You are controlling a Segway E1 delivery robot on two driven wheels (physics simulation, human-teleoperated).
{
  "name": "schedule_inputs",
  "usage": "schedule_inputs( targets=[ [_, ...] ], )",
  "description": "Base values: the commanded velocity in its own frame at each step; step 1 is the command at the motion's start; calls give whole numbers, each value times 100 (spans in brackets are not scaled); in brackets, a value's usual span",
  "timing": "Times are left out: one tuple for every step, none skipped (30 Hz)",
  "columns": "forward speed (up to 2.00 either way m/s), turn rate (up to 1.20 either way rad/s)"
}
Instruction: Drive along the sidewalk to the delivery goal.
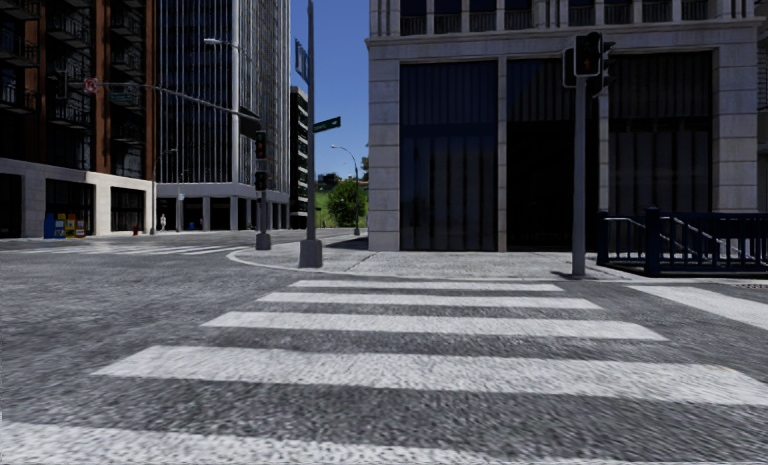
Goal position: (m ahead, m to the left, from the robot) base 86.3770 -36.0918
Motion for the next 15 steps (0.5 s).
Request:
schedule_inputs(
  targets=[
    [200, 0],
    [200, 0],
    [200, 0],
    [200, 0],
    [200, 0],
    [200, 0],
    [200, 0],
    [200, 0],
    [200, 0],
    [200, 0],
    [200, 0],
    [200, 0],
    [200, 0],
    [200, 0],
    [200, 0]
  ],
)
